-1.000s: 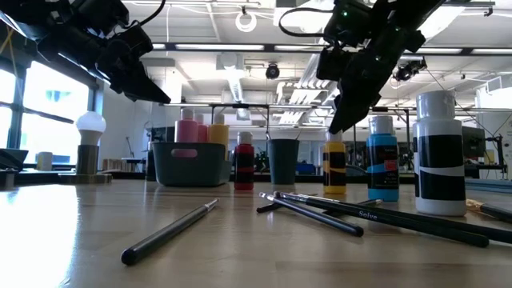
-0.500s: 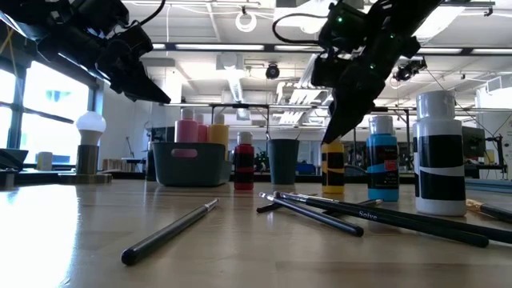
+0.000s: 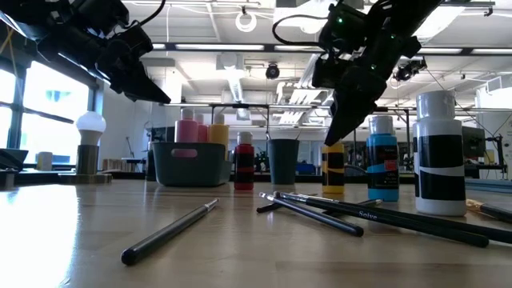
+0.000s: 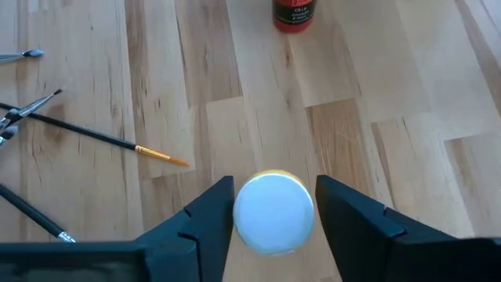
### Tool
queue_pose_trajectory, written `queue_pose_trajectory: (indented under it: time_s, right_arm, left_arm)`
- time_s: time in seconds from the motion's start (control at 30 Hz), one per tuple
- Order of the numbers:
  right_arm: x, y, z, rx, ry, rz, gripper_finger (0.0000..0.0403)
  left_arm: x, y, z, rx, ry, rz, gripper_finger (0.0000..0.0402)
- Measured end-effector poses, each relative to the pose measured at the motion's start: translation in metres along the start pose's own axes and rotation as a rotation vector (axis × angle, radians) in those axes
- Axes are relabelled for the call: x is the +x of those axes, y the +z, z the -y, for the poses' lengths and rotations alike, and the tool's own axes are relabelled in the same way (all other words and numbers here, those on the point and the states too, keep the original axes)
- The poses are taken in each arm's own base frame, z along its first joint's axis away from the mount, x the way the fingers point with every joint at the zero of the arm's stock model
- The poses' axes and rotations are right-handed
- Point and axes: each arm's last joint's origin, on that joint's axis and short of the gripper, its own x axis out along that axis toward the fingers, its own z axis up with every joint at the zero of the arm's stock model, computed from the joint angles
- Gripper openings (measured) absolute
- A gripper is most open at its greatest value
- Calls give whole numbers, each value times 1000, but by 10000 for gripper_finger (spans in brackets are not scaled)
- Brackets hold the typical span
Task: Pick & Place Paint Supplies
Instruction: Move the small yellow paint bottle from right to the middle of the table
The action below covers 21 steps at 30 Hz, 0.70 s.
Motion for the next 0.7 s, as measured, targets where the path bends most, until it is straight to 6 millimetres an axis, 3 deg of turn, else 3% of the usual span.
queue_pose_trajectory:
  time_s: [0.27, 0.7]
  right_arm:
    - [0, 1, 0, 0, -1, 3, 137]
    - [0, 2, 0, 48, 4, 17, 132]
  left_arm:
    - [0, 0, 0, 0, 0, 0, 0]
    - [0, 0, 0, 0, 0, 0, 0]
